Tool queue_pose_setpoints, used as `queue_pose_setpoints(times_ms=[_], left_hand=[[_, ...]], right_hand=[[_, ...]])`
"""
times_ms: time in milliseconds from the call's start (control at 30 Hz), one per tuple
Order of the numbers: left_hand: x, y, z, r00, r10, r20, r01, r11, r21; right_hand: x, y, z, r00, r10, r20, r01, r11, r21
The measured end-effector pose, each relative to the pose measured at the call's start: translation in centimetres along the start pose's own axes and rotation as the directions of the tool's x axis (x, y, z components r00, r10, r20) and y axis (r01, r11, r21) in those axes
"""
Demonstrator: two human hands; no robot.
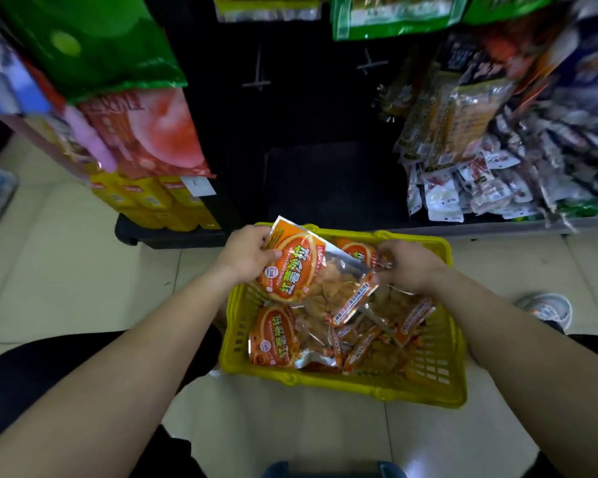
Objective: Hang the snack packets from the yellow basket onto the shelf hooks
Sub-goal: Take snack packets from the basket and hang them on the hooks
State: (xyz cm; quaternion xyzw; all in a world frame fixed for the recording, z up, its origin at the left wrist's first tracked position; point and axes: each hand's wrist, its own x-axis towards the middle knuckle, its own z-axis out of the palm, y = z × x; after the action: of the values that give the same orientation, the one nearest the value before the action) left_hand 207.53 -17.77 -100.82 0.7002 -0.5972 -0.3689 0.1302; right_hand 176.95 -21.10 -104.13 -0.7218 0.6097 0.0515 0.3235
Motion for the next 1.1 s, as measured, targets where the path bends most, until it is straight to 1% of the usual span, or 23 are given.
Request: queue_pose_setpoints(times_ms=[100, 233, 300, 367, 467, 533, 700, 800, 867, 967, 1033, 1100], left_hand=[[-1.8, 0.6, -3.1, 0.997, 0.032, -0.074, -0.03, 0.999, 0.032], [-4.3, 2.2, -6.0, 0.991, 0.123, -0.06, -0.117, 0.988, 0.096], [-5.0, 3.1, -6.8, 0.982, 0.17, -0.083, -0.157, 0.977, 0.142], [-5.3, 4.0, -7.4, 0.971, 0.208, -0.116, -0.189, 0.97, 0.153], [-5.0, 5.7, -8.2, 0.953, 0.265, -0.146, -0.252, 0.963, 0.099], [-4.5, 7.0, -8.0, 0.95, 0.287, -0.124, -0.285, 0.958, 0.036], [-2.9, 8.8, -6.1, 0.945, 0.308, -0.114, -0.322, 0.935, -0.146], [-1.9, 9.2, -4.7, 0.939, 0.332, -0.096, -0.344, 0.924, -0.169], [-1.2, 9.7, -4.0, 0.934, 0.34, -0.113, -0.355, 0.92, -0.169], [0.2, 10.5, -3.5, 0.935, 0.325, -0.14, -0.346, 0.923, -0.171], [1.0, 10.8, -3.3, 0.937, 0.319, -0.143, -0.341, 0.924, -0.173], [1.3, 11.0, -3.4, 0.941, 0.311, -0.134, -0.332, 0.924, -0.189]], right_hand=[[-2.3, -0.8, -2.8, 0.997, -0.071, -0.03, 0.07, 0.997, -0.032], [-5.5, -2.0, -6.5, 0.993, -0.079, -0.086, 0.073, 0.995, -0.069], [-6.8, -2.7, -8.4, 0.988, -0.094, -0.123, 0.087, 0.994, -0.062], [-7.6, -3.5, -10.0, 0.98, -0.119, -0.159, 0.116, 0.993, -0.031], [-7.9, -4.7, -11.3, 0.963, -0.196, -0.184, 0.209, 0.977, 0.052], [-7.5, -5.4, -11.2, 0.952, -0.234, -0.198, 0.257, 0.962, 0.098], [-5.1, -6.0, -9.7, 0.916, -0.275, -0.291, 0.316, 0.943, 0.104], [-3.3, -6.0, -8.9, 0.882, -0.281, -0.379, 0.343, 0.934, 0.105], [-2.2, -6.4, -8.8, 0.871, -0.256, -0.419, 0.352, 0.921, 0.168], [-0.7, -6.8, -8.8, 0.895, -0.219, -0.389, 0.351, 0.883, 0.312], [0.0, -6.7, -8.8, 0.894, -0.212, -0.395, 0.351, 0.879, 0.322], [0.4, -6.7, -8.7, 0.883, -0.215, -0.417, 0.354, 0.889, 0.291]])
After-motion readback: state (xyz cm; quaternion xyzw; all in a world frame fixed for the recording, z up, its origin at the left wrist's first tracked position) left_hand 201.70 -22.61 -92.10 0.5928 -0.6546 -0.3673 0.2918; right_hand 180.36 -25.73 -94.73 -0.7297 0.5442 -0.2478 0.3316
